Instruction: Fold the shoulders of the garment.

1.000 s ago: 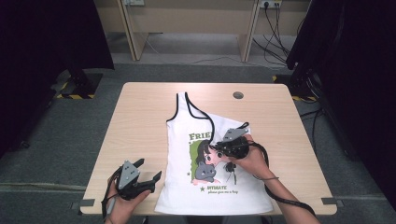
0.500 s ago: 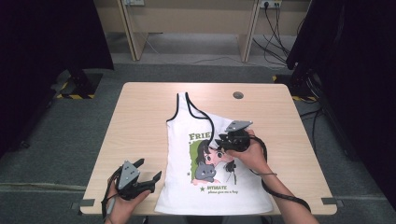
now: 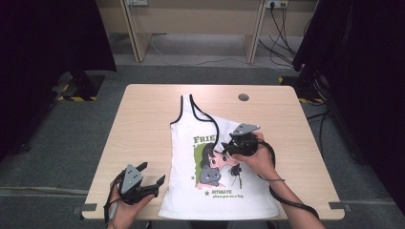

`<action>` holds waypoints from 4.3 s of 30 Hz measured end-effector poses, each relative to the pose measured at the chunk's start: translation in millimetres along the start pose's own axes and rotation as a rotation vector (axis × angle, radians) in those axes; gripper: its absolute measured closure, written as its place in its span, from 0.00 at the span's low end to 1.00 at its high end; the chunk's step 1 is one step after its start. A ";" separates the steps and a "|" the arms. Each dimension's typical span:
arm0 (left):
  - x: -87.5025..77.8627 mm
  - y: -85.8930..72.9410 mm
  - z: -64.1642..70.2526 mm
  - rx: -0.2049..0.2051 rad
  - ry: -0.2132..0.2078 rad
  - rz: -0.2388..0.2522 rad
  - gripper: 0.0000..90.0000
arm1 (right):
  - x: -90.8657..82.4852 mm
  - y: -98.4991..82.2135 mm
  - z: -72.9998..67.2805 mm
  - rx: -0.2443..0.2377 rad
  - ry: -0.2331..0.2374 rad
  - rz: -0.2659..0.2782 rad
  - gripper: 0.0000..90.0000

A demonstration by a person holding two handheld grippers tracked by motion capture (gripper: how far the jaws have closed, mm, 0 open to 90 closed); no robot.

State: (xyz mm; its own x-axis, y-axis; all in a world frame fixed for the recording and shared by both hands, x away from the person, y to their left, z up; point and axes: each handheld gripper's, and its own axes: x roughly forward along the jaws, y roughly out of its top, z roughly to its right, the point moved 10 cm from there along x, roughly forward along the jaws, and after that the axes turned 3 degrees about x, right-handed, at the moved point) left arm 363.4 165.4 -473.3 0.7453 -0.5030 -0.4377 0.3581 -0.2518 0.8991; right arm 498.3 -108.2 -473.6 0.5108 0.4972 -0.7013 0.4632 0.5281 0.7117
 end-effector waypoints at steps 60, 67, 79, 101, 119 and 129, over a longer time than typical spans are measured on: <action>115.7 93.4 -58.2 0.006 -0.032 -0.063 0.20 | -158.3 -122.8 23.4 0.245 -0.048 0.024 0.17; 189.5 122.1 -86.5 -0.032 0.003 -0.132 0.21 | -167.6 -137.3 26.1 0.263 -0.054 0.019 0.17; 273.8 118.2 -126.1 -0.080 0.084 -0.259 0.25 | -187.2 -152.8 28.9 0.297 -0.080 0.028 0.17; 322.6 99.2 -142.1 -0.055 0.082 -0.364 0.31 | -196.5 -162.6 23.5 0.317 -0.076 0.016 0.17; 313.4 116.1 -120.8 -0.127 -0.015 -0.259 0.90 | -197.9 -164.3 17.0 0.308 -0.075 0.035 0.17; 281.0 145.3 -108.0 -0.096 -0.048 -0.162 0.91 | -204.7 -151.4 20.4 0.275 -0.082 0.063 0.17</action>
State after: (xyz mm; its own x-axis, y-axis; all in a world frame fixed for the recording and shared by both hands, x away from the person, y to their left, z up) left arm 685.6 76.8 -464.8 0.6465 -0.5022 -0.5744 0.5248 -0.2537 0.8125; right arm 338.4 -303.9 -437.0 0.5964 0.4597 -0.6581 0.6020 0.2862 0.7454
